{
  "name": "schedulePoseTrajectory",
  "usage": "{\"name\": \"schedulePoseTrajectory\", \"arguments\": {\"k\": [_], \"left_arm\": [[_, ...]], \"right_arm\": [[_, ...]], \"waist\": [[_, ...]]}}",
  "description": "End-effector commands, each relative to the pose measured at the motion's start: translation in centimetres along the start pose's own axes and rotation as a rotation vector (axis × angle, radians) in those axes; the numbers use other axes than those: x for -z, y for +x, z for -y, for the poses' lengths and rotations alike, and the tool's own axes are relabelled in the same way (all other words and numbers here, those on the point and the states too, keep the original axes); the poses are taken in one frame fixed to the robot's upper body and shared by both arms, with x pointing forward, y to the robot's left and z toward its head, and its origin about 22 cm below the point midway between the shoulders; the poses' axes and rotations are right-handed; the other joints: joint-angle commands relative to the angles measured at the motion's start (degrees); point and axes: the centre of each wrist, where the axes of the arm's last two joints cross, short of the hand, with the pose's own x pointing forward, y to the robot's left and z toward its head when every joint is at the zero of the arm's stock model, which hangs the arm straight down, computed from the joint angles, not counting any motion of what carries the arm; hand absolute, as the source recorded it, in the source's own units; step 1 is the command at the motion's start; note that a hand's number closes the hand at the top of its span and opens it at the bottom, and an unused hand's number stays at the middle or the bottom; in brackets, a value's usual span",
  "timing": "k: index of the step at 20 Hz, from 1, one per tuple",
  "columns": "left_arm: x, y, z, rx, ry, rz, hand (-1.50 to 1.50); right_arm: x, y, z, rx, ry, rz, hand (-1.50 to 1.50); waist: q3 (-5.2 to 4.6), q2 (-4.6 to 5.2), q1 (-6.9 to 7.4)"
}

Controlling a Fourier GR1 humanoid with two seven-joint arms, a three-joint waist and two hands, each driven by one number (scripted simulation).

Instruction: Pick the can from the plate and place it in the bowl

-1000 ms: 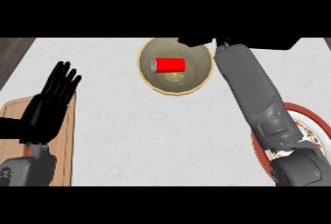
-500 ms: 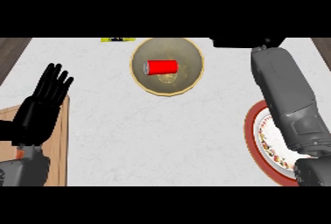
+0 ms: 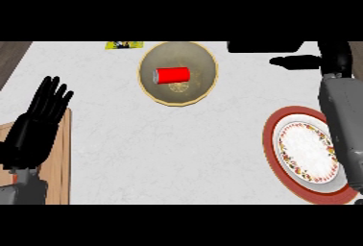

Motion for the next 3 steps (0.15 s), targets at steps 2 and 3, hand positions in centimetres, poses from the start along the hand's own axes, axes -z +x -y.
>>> {"name": "schedulePoseTrajectory", "arguments": {"k": [2, 3], "left_arm": [[0.7, 0.8, -0.4, 0.003, 0.004, 0.015, 0.0], [-0.3, 0.9, -0.1, 0.01, -0.012, -0.001, 0.0]], "right_arm": [[-2.1, -3.5, 4.7, 0.008, 0.046, 0.016, -1.5], [-1.9, -3.1, 6.4, -0.012, 0.053, -0.009, -1.5]], "waist": [[-0.01, 0.05, -0.23], [0.0, 0.06, 0.1]]}}
